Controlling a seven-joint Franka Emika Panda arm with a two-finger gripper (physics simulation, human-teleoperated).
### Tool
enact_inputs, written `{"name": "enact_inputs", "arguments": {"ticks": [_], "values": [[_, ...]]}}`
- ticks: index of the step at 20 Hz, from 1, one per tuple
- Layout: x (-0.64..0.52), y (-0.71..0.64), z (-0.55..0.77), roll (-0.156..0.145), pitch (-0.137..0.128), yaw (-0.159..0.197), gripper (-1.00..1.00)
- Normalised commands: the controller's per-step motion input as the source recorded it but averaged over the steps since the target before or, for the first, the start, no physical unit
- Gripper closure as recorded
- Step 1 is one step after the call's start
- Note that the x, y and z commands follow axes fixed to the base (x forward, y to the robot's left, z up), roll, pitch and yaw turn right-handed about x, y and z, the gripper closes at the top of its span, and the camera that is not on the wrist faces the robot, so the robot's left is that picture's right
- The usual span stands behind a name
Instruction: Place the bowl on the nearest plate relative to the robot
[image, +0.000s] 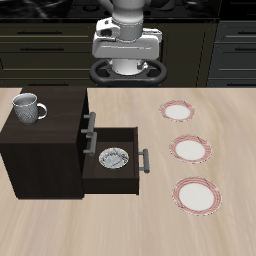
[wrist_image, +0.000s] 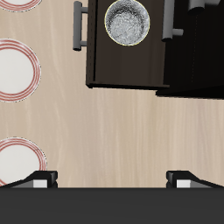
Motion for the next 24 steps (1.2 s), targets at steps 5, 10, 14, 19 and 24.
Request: {"name": "enact_inputs", "arguments": {"ticks": [5, 10, 14, 19, 24], "values": [[0.32, 0.12, -0.05, -0.003, 0.001, -0.041, -1.00], [0.19, 0.12, 0.01, 0.013, -0.022, -0.001, -1.00], [0.31, 0.04, 0.03, -0.004, -0.021, -0.011, -1.00], [0.37, -0.06, 0.03, -0.035, -0.005, -0.036, -1.00], [0.29, -0.04, -0.01, -0.018, -0.004, -0.036, -1.00]]}}
